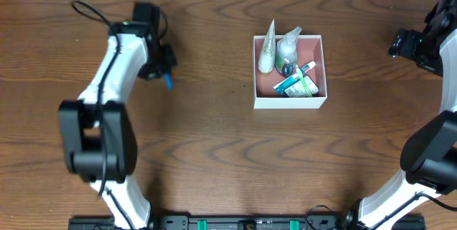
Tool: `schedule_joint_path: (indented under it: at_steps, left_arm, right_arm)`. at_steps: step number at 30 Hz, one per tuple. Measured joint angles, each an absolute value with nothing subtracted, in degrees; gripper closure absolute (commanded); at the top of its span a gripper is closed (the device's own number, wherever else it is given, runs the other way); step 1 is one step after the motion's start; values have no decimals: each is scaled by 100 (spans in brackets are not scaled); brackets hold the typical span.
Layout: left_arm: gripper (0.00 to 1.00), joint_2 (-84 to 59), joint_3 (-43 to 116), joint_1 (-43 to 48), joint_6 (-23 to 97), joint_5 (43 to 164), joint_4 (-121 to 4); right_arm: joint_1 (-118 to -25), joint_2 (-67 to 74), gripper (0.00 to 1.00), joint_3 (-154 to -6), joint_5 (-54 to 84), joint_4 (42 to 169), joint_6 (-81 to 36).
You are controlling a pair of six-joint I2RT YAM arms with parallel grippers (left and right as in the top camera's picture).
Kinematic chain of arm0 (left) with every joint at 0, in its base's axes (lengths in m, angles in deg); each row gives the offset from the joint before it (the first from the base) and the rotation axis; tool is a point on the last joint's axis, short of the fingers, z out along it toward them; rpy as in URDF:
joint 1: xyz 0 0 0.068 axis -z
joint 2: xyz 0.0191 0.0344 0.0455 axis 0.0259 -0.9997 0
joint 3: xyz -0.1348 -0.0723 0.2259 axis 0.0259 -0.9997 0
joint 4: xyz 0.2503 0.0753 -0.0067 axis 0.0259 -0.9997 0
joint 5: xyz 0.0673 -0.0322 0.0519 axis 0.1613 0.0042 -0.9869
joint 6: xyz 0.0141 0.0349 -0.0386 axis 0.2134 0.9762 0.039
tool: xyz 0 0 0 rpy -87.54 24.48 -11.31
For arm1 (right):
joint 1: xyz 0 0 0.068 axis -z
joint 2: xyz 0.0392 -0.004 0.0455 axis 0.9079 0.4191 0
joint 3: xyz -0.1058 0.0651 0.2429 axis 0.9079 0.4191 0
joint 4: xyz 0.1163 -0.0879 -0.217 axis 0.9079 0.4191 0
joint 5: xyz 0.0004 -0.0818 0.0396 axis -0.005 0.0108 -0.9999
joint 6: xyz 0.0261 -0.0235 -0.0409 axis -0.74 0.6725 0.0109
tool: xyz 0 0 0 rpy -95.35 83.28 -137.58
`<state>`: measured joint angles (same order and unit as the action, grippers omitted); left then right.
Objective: Pack container
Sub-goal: 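Lift the razor and carry it into the white box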
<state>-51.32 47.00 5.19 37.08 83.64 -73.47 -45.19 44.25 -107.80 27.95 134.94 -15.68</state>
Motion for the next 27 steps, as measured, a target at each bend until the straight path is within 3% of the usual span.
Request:
schedule_joint_path:
  at_steps: [6,12,19,27]
  left_arm:
    - [94,-3657,5209,1096,3726,9033,-6325]
    - [94,-2896,5336,2871,4475,9282,-5166]
    - [94,-3524,5332,4294,5465,8775,-4677]
    - [94,-4783,5321,4665,6042,8439,-4143]
  right_arm:
    - [-4519,4425,1,-10780,2797,13496,-1568]
    - [-4519,4425,1,-10780,2797,13496,-1568]
    - [-4519,4425,1,-10780,2795,13496,-1568]
    - [-4519,4425,1,-10780,2795,13494,-1568]
